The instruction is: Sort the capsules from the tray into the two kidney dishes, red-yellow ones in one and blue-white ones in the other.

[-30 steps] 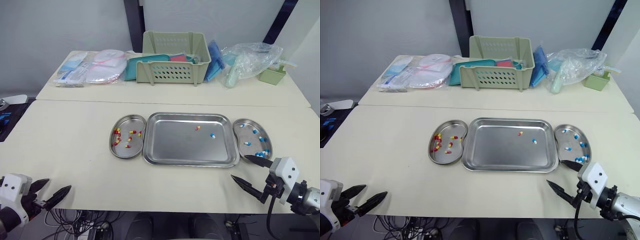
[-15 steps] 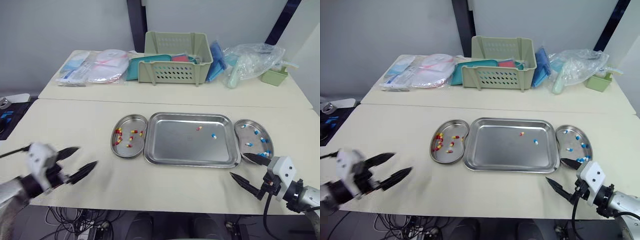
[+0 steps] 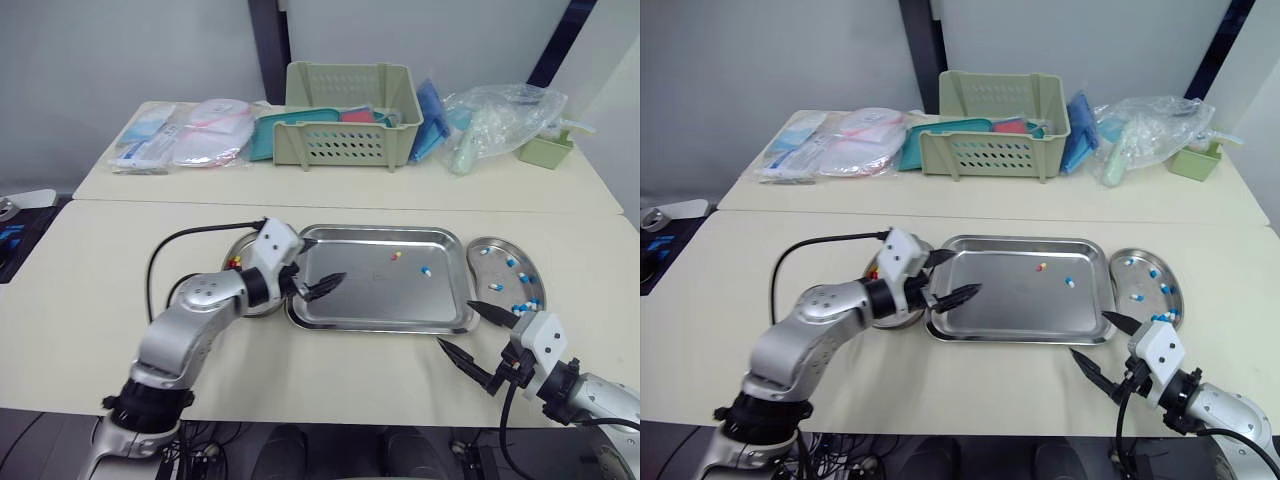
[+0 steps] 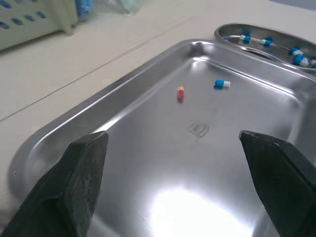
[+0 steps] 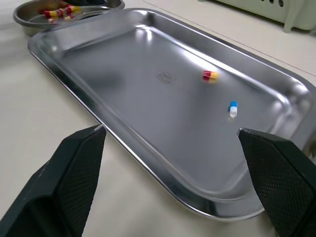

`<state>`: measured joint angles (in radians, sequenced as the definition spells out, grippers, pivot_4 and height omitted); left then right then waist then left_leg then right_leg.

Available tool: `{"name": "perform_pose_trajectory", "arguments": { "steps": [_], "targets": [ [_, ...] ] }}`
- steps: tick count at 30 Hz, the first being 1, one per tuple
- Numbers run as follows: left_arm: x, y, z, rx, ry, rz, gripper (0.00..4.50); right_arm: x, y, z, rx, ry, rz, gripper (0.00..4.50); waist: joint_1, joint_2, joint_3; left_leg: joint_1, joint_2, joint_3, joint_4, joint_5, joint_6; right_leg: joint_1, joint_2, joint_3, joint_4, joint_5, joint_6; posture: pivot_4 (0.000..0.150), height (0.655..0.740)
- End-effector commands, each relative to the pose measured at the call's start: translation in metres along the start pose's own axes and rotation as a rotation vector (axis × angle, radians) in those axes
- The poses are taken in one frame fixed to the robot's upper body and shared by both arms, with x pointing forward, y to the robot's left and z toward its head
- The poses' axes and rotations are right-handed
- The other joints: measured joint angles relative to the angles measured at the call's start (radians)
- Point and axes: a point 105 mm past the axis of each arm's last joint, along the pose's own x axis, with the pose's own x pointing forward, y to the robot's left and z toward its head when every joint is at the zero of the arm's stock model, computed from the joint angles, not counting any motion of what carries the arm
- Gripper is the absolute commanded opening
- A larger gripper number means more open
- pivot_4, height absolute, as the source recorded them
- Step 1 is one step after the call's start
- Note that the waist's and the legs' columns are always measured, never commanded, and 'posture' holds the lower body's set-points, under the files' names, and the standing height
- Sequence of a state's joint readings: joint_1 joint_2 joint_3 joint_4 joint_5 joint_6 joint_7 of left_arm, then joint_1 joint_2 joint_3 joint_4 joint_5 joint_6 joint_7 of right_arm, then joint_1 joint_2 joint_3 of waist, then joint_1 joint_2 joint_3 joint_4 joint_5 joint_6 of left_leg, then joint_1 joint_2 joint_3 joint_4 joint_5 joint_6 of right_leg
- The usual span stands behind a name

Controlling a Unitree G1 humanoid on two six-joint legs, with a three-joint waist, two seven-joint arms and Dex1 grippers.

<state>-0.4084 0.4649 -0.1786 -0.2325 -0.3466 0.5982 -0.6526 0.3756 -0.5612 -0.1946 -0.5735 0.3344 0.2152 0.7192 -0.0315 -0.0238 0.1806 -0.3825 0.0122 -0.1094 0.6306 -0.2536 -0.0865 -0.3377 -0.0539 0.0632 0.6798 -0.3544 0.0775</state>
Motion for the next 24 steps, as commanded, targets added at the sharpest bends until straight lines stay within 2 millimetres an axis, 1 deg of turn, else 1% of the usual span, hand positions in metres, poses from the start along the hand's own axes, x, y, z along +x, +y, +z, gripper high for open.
{"name": "perform_pose_trajectory", "arguments": {
  "steps": [1, 2, 7, 9, 11, 14, 16, 24],
  "targets": [
    [0.022, -0.004, 0.009, 0.045, -0.029, -0.034, 3.27, 0.003, 0.002, 0.012, -0.012, -0.037, -0.013, 4.5, -0.001, 0.0, 0.0, 0.0, 0.0, 0.0, 0.0, 0.0, 0.0, 0.0, 0.0, 0.0, 0.0, 0.0, 0.0, 0.15, 0.74],
    [0.029, -0.005, 0.008, 0.04, -0.028, -0.036, 2.99, 0.004, 0.002, 0.012, -0.011, -0.04, -0.015, 4.5, -0.001, 0.0, 0.0, 0.0, 0.0, 0.0, 0.0, 0.0, 0.0, 0.0, 0.0, 0.0, 0.0, 0.0, 0.0, 0.15, 0.74],
    [0.07, -0.019, 0.009, 0.08, -0.024, -0.108, 2.99, 0.008, 0.007, 0.014, 0.001, -0.047, -0.027, 4.5, 0.003, 0.0, 0.0, 0.0, -0.001, 0.0, 0.001, 0.0, 0.0, 0.0, 0.0, 0.0, 0.0, 0.0, 0.0, 0.15, 0.74],
    [0.086, -0.022, 0.007, 0.093, -0.01, -0.12, 2.99, 0.006, 0.009, 0.01, 0.008, -0.043, -0.033, 4.5, 0.003, 0.0, 0.0, -0.001, -0.001, 0.0, 0.001, 0.0, 0.0, 0.0, 0.0, 0.0, 0.0, 0.0, 0.0, 0.15, 0.74],
    [0.097, -0.02, 0.007, 0.11, 0.001, -0.113, 2.99, 0.004, 0.011, 0.006, 0.018, -0.037, -0.041, 4.5, 0.003, 0.0, 0.0, -0.001, -0.001, 0.0, 0.001, 0.0, 0.0, 0.0, 0.0, 0.0, 0.0, 0.0, 0.0, 0.15, 0.74],
    [0.109, -0.017, 0.007, 0.118, 0.006, -0.101, 2.99, 0.0, 0.013, 0.001, 0.028, -0.03, -0.055, 4.5, 0.001, 0.0, 0.0, -0.001, -0.001, 0.0, 0.001, 0.0, 0.0, 0.0, 0.0, 0.0, 0.0, 0.0, 0.0, 0.15, 0.74],
    [0.117, -0.017, 0.004, 0.1, 0.02, -0.1, 2.99, -0.001, 0.015, -0.002, 0.032, -0.028, -0.059, 4.5, -0.001, 0.0, 0.0, -0.001, -0.001, 0.0, 0.001, 0.0, 0.0, 0.0, 0.0, 0.0, 0.0, 0.0, 0.0, 0.15, 0.74],
    [0.133, -0.015, -0.004, 0.104, 0.067, -0.098, 2.99, -0.002, 0.019, -0.004, 0.042, -0.024, -0.068, 4.5, 0.001, 0.0, 0.0, -0.001, -0.001, 0.0, 0.001, 0.0, 0.0, 0.0, 0.0, 0.0, 0.0, 0.0, 0.0, 0.15, 0.74]
  ]
}}
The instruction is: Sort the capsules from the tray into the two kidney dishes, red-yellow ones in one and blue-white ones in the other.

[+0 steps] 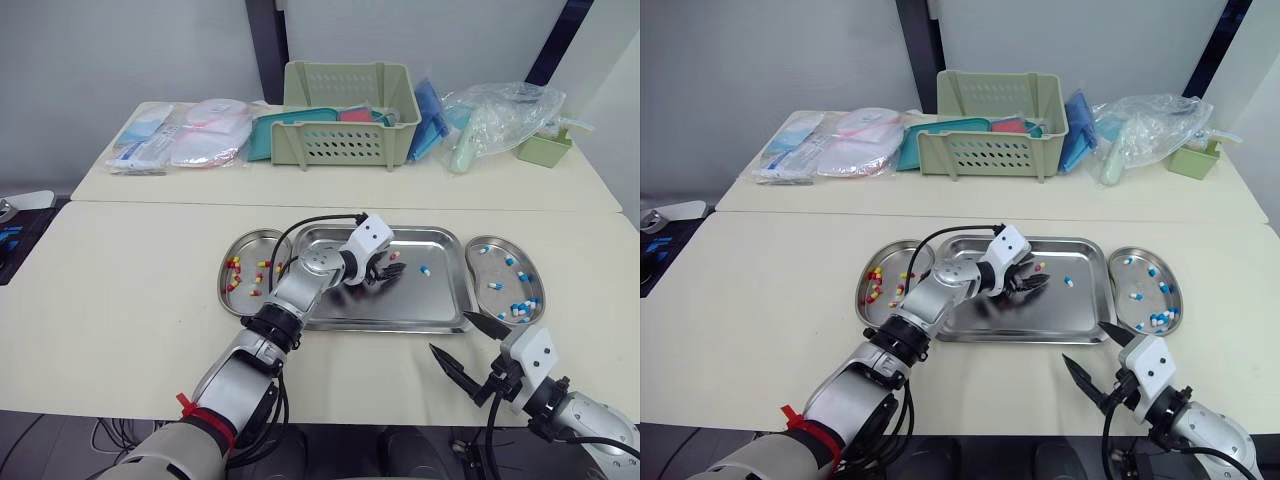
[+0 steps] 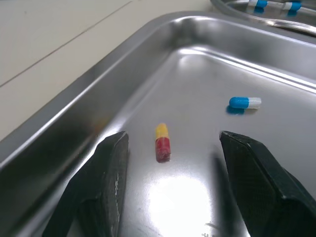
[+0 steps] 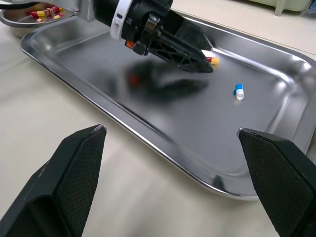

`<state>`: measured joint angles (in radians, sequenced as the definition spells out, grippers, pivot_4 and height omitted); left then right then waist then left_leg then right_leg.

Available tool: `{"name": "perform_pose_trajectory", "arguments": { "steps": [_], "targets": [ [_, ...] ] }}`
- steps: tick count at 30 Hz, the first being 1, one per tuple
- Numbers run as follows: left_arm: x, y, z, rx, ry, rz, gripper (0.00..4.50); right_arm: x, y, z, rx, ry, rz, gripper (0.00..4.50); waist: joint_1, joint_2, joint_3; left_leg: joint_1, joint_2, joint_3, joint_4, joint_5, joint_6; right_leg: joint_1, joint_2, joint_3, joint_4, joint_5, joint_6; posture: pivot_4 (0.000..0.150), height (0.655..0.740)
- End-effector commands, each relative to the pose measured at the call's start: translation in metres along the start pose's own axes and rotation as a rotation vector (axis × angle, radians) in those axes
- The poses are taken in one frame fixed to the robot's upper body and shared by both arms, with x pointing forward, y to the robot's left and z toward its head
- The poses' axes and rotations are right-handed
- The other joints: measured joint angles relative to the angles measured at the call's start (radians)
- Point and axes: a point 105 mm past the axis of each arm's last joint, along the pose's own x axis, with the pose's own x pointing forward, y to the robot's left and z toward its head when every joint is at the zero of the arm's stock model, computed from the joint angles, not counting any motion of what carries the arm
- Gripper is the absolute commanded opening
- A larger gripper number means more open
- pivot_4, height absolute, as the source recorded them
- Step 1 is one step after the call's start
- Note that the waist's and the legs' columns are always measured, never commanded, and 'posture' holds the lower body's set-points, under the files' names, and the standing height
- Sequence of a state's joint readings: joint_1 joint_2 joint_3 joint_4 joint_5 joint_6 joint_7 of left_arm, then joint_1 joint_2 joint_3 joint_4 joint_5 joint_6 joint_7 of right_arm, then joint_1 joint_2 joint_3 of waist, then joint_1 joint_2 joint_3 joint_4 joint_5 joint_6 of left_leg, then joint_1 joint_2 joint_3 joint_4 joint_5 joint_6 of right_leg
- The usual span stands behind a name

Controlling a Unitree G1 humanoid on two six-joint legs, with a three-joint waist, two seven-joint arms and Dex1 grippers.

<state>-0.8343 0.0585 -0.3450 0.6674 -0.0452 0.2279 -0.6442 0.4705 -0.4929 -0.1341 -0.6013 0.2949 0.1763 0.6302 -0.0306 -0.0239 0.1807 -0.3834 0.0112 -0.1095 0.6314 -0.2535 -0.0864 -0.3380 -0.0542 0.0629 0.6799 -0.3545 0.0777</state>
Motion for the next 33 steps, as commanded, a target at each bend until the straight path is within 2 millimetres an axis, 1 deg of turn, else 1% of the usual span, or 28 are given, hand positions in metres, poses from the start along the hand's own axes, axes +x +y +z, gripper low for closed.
{"name": "perform_pose_trajectory", "arguments": {
  "steps": [1, 4, 6, 8, 9, 10, 12, 15, 19, 22, 24, 27, 29, 31, 33],
  "targets": [
    [0.006, 0.003, 0.013, 0.039, -0.027, 0.005, 2.99, -0.001, 0.003, 0.008, -0.02, -0.03, -0.004, 4.5, 0.001, 0.0, 0.0, 0.0, 0.0, 0.0, 0.0, 0.0, 0.0, 0.0, 0.0, 0.0, 0.0, 0.0, 0.0, 0.15, 0.74],
    [0.009, 0.001, 0.01, 0.029, -0.004, -0.013, 2.99, -0.001, 0.004, 0.009, -0.013, -0.032, -0.006, 4.5, 0.0, 0.0, 0.0, 0.0, 0.0, 0.0, 0.0, 0.0, 0.0, 0.0, 0.0, 0.0, 0.0, 0.0, 0.0, 0.15, 0.74],
    [0.011, 0.0, 0.007, 0.029, 0.011, -0.026, 2.61, -0.001, 0.005, 0.01, -0.012, -0.032, -0.006, 4.5, 0.0, 0.0, 0.0, 0.0, 0.0, 0.0, 0.0, 0.0, 0.0, 0.0, 0.0, 0.0, 0.0, 0.0, 0.0, 0.15, 0.74],
    [0.012, -0.001, 0.005, 0.029, 0.023, -0.033, 2.1, -0.001, 0.005, 0.011, -0.012, -0.03, -0.005, 4.5, 0.0, 0.0, 0.0, 0.0, 0.0, 0.0, 0.0, 0.0, 0.0, 0.0, 0.0, 0.0, 0.0, 0.0, 0.0, 0.15, 0.74],
    [0.013, -0.001, 0.004, 0.031, 0.029, -0.032, 1.68, -0.001, 0.006, 0.011, -0.011, -0.03, -0.005, 4.5, 0.0, 0.0, 0.0, 0.0, 0.0, 0.0, 0.0, 0.0, 0.0, 0.0, 0.0, 0.0, 0.0, 0.0, 0.0, 0.15, 0.74],
    [0.014, 0.0, 0.003, 0.031, 0.034, -0.03, 1.44, 0.0, 0.006, 0.012, -0.011, -0.03, -0.006, 4.5, 0.0, 0.0, 0.0, 0.0, 0.0, 0.0, 0.0, 0.0, 0.0, 0.0, 0.0, 0.0, 0.0, 0.0, 0.0, 0.15, 0.74],
    [0.015, 0.0, 0.001, 0.04, 0.043, -0.031, 0.72, 0.0, 0.006, 0.013, -0.011, -0.029, -0.005, 4.5, 0.001, 0.0, 0.0, 0.0, 0.0, 0.0, 0.0, 0.0, 0.0, 0.0, 0.0, 0.0, 0.0, 0.0, 0.0, 0.15, 0.74],
    [0.016, -0.002, 0.0, 0.047, 0.049, -0.042, 0.03, 0.0, 0.006, 0.015, -0.01, -0.028, -0.008, 4.5, 0.001, 0.0, 0.0, 0.0, 0.0, 0.0, 0.0, 0.0, 0.0, 0.0, 0.0, 0.0, 0.0, 0.0, 0.0, 0.15, 0.74],
    [0.015, -0.004, 0.001, 0.046, 0.037, -0.057, 0.03, -0.001, 0.006, 0.016, -0.01, -0.023, -0.009, 4.5, 0.001, 0.0, 0.0, 0.0, 0.0, 0.0, 0.0, 0.0, 0.0, 0.0, 0.0, 0.0, 0.0, 0.0, 0.0, 0.15, 0.74],
    [0.009, -0.004, 0.016, 0.059, -0.025, -0.073, 0.03, 0.0, 0.006, 0.017, -0.019, -0.021, -0.002, 4.5, 0.0, 0.0, 0.0, 0.0, 0.0, 0.0, 0.0, 0.0, 0.0, 0.0, 0.0, 0.0, 0.0, 0.0, 0.0, 0.15, 0.74],
    [0.0, -0.002, 0.03, 0.075, -0.077, -0.073, 0.03, 0.0, 0.006, 0.018, -0.024, -0.021, 0.001, 4.5, -0.001, 0.0, 0.0, 0.0, 0.0, 0.0, 0.0, 0.0, 0.0, 0.0, 0.0, 0.0, 0.0, 0.0, 0.0, 0.15, 0.74],
    [-0.022, 0.002, 0.049, 0.09, -0.14, -0.065, 0.03, 0.0, 0.005, 0.018, -0.033, -0.02, 0.011, 4.5, -0.003, 0.0, 0.0, 0.0, 0.0, 0.0, 0.0, 0.0, 0.0, 0.0, 0.0, 0.0, 0.0, 0.0, 0.0, 0.15, 0.74],
    [-0.043, 0.006, 0.058, 0.087, -0.159, -0.051, 0.03, 0.001, 0.006, 0.018, -0.048, -0.016, 0.033, 4.5, -0.003, 0.001, 0.0, 0.0, 0.0, 0.0, 0.0, 0.0, 0.0, 0.0, 0.0, 0.0, 0.001, 0.0, 0.0, 0.15, 0.74],
    [-0.064, 0.015, 0.059, 0.078, -0.15, -0.011, 0.03, 0.002, 0.008, 0.02, -0.064, -0.016, 0.062, 4.5, -0.004, 0.001, -0.001, 0.0, 0.001, 0.0, 0.0, 0.0, 0.0, 0.0, 0.0, 0.001, 0.0, 0.0, 0.0, 0.15, 0.74],
    [-0.086, 0.027, 0.056, 0.054, -0.127, 0.049, 0.03, 0.003, 0.01, 0.022, -0.079, -0.018, 0.1, 4.5, -0.004, 0.002, -0.001, 0.001, 0.001, 0.0, 0.0, 0.0, 0.0, 0.0, 0.0, 0.0, 0.0, 0.0, 0.0, 0.15, 0.74]
  ]
}}
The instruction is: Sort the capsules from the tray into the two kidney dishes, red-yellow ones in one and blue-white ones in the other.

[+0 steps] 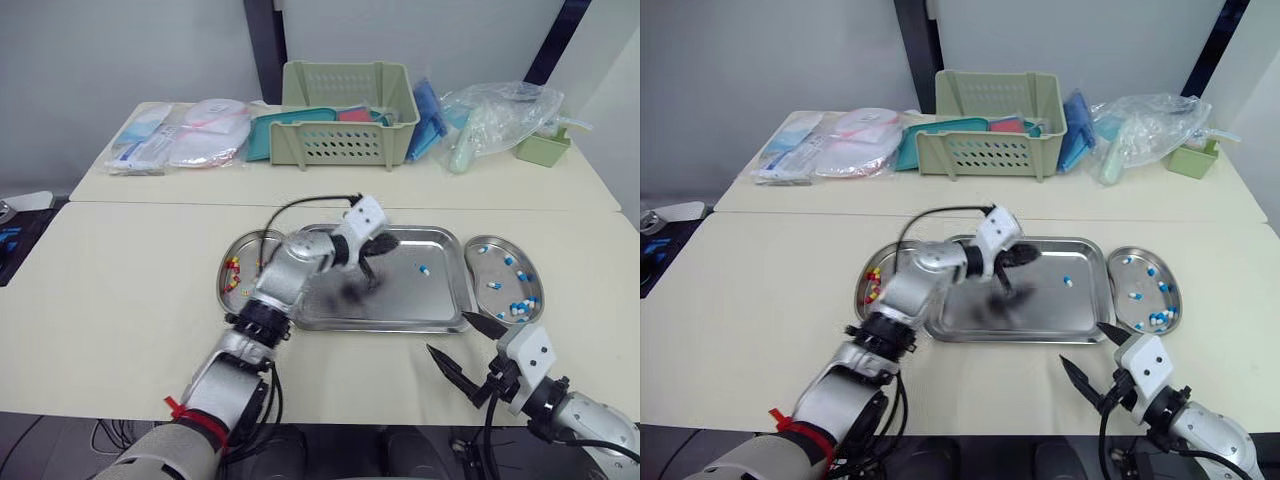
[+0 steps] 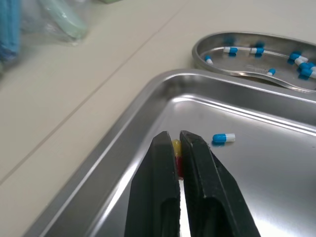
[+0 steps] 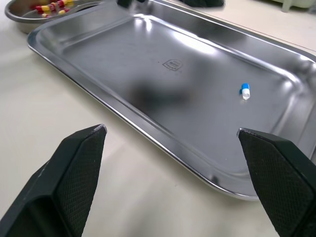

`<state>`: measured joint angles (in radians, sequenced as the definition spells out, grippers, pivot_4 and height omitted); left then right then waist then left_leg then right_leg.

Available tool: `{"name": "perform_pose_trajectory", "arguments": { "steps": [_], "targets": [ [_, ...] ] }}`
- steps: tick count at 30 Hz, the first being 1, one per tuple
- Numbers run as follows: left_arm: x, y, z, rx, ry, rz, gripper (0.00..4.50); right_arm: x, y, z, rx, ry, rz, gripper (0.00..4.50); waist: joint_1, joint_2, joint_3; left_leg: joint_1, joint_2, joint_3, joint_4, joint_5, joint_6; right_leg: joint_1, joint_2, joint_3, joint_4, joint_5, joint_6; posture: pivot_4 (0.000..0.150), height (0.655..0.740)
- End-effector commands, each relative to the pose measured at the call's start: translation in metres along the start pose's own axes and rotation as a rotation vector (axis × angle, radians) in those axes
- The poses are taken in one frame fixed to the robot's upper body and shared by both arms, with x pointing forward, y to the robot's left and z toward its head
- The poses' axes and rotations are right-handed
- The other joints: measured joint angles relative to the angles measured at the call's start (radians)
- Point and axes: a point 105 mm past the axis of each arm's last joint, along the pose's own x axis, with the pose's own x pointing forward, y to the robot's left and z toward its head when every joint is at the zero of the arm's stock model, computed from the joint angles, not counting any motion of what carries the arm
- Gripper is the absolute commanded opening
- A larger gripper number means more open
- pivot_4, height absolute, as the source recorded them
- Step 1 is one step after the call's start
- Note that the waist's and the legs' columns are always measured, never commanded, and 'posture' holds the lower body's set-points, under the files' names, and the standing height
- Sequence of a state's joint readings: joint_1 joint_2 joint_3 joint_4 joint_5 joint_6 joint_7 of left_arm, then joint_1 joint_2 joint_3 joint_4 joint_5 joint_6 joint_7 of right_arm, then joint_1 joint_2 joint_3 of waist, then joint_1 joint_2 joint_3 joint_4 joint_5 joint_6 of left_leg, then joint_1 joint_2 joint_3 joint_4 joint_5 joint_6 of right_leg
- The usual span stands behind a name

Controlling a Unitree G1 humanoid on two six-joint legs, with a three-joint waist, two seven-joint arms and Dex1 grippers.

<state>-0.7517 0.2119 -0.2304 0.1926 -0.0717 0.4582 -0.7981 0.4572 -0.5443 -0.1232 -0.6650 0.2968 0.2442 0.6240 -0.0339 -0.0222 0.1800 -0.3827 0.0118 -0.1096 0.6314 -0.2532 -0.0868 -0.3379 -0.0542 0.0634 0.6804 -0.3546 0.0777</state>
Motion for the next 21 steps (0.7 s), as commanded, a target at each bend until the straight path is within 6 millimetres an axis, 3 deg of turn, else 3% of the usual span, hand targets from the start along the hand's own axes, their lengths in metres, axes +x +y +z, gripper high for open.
{"name": "perform_pose_trajectory", "arguments": {
  "steps": [1, 7, 11, 17, 21],
  "targets": [
    [-0.035, 0.015, 0.009, -0.026, -0.002, 0.086, 0.03, 0.001, 0.005, 0.014, -0.05, -0.044, 0.071, 4.5, 0.001, 0.0, 0.0, 0.0, 0.0, 0.0, 0.0, 0.0, 0.0, 0.0, 0.0, 0.0, 0.0, 0.0, 0.0, 0.15, 0.74],
    [-0.108, 0.039, -0.018, -0.103, 0.118, 0.323, 0.03, 0.007, 0.01, 0.023, -0.106, -0.058, 0.253, 4.5, -0.001, 0.0, 0.0, 0.0, 0.0, 0.0, 0.0, 0.0, 0.0, 0.0, 0.0, 0.0, 0.0, 0.0, 0.0, 0.15, 0.74],
    [-0.142, 0.041, -0.034, -0.132, 0.185, 0.447, 0.03, 0.016, 0.011, 0.034, -0.134, -0.09, 0.344, 4.5, 0.003, -0.001, 0.001, 0.0, 0.0, -0.001, 0.0, 0.0, 0.0, 0.001, 0.0, -0.001, 0.0, 0.0, 0.0, 0.15, 0.74],
    [-0.167, 0.04, -0.042, -0.137, 0.22, 0.582, 0.03, 0.028, 0.013, 0.043, -0.151, -0.123, 0.412, 4.5, 0.01, -0.002, 0.001, -0.001, 0.0, -0.002, 0.001, 0.0, 0.0, 0.001, 0.0, -0.002, -0.001, 0.0, 0.0, 0.15, 0.74],
    [-0.171, 0.033, -0.043, -0.156, 0.205, 0.594, 0.03, 0.034, 0.009, 0.045, -0.157, -0.133, 0.415, 4.5, 0.006, -0.002, 0.001, -0.001, 0.0, -0.002, 0.001, 0.0, 0.0, 0.001, 0.0, -0.001, 0.0, 0.0, 0.0, 0.15, 0.74]
  ]
}}
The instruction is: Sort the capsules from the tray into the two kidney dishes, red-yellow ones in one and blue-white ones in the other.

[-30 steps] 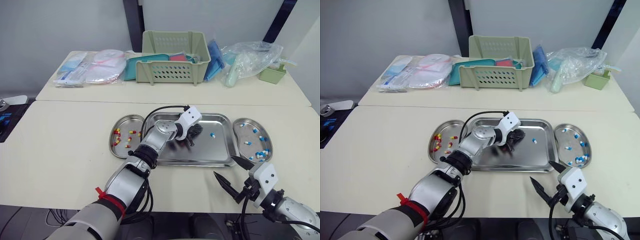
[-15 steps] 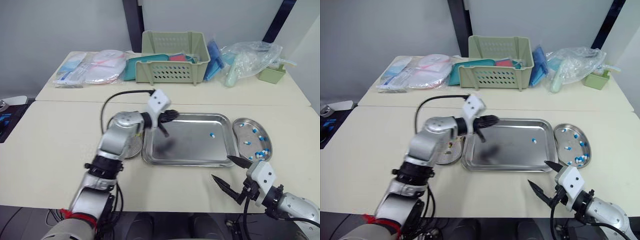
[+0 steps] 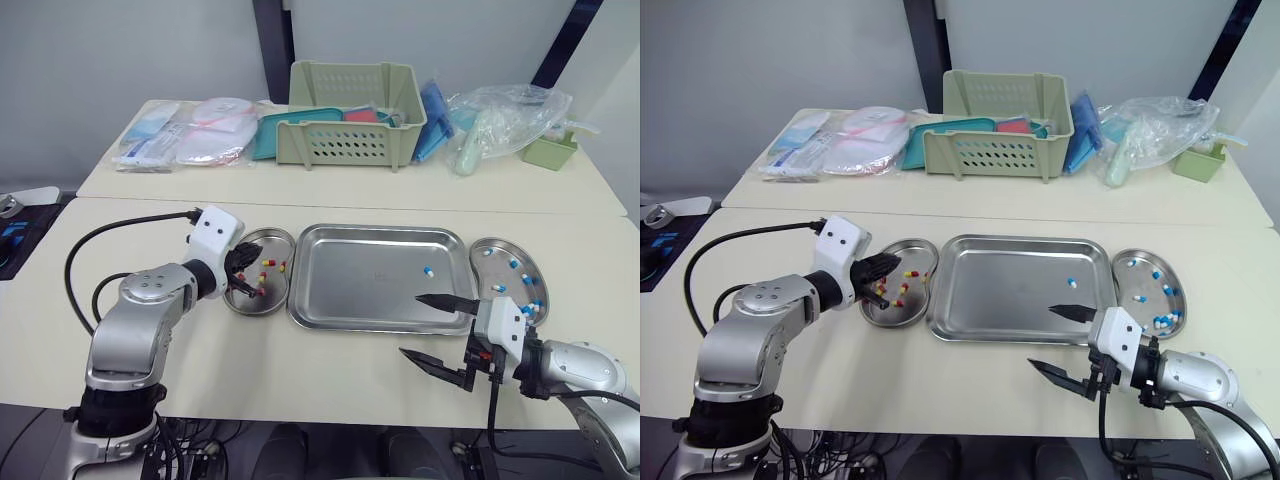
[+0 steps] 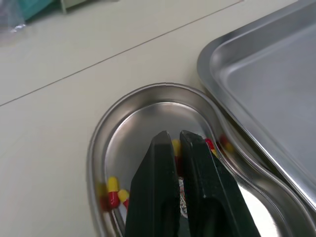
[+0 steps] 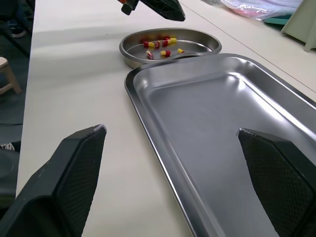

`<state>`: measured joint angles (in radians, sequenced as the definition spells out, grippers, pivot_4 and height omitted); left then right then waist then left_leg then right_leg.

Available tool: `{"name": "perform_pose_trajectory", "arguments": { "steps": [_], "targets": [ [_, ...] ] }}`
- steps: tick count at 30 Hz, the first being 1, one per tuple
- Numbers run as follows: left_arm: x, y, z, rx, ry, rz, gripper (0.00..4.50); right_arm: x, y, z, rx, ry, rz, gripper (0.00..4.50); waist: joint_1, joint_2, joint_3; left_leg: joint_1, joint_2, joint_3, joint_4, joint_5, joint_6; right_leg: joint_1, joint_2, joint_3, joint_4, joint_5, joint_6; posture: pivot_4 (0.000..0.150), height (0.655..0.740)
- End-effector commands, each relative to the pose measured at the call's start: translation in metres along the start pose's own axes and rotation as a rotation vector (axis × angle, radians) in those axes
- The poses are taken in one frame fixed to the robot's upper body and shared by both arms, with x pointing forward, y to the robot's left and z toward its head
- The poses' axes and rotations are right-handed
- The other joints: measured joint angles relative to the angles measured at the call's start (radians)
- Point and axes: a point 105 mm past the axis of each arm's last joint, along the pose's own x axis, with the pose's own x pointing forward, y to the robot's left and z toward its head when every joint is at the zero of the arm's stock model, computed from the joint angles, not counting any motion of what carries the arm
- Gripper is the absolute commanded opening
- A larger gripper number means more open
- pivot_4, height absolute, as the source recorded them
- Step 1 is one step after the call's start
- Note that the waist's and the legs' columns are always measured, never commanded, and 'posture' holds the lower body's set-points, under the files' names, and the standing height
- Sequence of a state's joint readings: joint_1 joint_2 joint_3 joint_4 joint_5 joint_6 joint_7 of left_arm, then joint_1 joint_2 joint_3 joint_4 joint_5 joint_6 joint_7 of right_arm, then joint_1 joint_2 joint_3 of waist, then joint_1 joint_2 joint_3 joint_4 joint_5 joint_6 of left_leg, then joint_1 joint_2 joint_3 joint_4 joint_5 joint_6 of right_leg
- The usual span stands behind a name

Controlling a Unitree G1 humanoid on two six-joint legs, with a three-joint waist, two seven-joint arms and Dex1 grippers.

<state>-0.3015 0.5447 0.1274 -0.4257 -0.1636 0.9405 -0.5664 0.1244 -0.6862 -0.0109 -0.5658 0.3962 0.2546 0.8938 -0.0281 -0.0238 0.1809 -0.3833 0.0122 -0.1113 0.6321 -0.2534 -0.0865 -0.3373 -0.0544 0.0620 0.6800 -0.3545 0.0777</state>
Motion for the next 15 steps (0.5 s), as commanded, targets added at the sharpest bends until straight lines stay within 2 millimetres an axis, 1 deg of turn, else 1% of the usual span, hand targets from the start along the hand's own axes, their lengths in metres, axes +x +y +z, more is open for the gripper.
{"name": "perform_pose_trajectory", "arguments": {
  "steps": [1, 4, 6, 7, 9, 10, 15],
  "targets": [
    [-0.009, -0.002, 0.012, -0.011, -0.065, 0.011, 0.03, 0.002, -0.004, 0.005, -0.017, -0.025, 0.007, 4.5, 0.0, 0.0, 0.0, 0.0, 0.0, 0.0, 0.0, 0.0, 0.0, 0.0, 0.0, 0.0, 0.0, 0.0, 0.0, 0.15, 0.74],
    [-0.013, 0.001, 0.014, -0.021, -0.092, 0.03, 0.03, 0.004, -0.007, 0.005, -0.018, -0.028, 0.01, 4.5, -0.001, 0.0, 0.0, 0.0, 0.0, 0.0, 0.0, 0.0, 0.0, 0.0, 0.0, 0.0, 0.0, 0.0, 0.0, 0.15, 0.74],
    [-0.014, 0.001, 0.013, -0.033, -0.096, 0.032, 0.59, 0.004, -0.008, 0.004, -0.018, -0.028, 0.009, 4.5, -0.001, 0.0, 0.0, 0.0, 0.0, 0.0, 0.0, 0.0, 0.0, 0.0, 0.0, 0.0, 0.0, 0.0, 0.0, 0.15, 0.74],
    [-0.014, 0.001, 0.013, -0.038, -0.097, 0.032, 0.78, 0.004, -0.009, 0.004, -0.018, -0.028, 0.008, 4.5, -0.001, 0.0, 0.0, 0.0, 0.0, 0.0, 0.0, 0.0, 0.0, 0.0, 0.0, 0.0, 0.0, 0.0, 0.0, 0.15, 0.74],
    [-0.015, 0.001, 0.012, -0.031, -0.099, 0.047, 1.48, 0.003, -0.011, 0.003, -0.019, -0.025, 0.003, 4.5, -0.001, 0.0, 0.0, 0.0, 0.0, 0.0, 0.0, 0.0, 0.0, 0.0, 0.0, 0.0, 0.0, 0.0, 0.0, 0.15, 0.74],
    [-0.015, 0.001, 0.01, -0.031, -0.098, 0.05, 1.7, 0.002, -0.013, 0.002, -0.019, -0.023, 0.0, 4.5, -0.001, 0.0, 0.0, 0.0, 0.0, 0.0, 0.0, 0.0, 0.0, 0.0, 0.0, 0.0, 0.0, 0.0, 0.0, 0.15, 0.74],
    [-0.018, 0.004, 0.007, -0.034, -0.099, 0.066, 1.7, 0.001, -0.016, 0.001, -0.027, -0.019, -0.004, 4.5, -0.001, 0.0, 0.0, 0.0, 0.0, 0.0, 0.0, 0.0, 0.0, 0.0, 0.0, 0.0, 0.0, 0.0, 0.0, 0.15, 0.74]
  ]
}}
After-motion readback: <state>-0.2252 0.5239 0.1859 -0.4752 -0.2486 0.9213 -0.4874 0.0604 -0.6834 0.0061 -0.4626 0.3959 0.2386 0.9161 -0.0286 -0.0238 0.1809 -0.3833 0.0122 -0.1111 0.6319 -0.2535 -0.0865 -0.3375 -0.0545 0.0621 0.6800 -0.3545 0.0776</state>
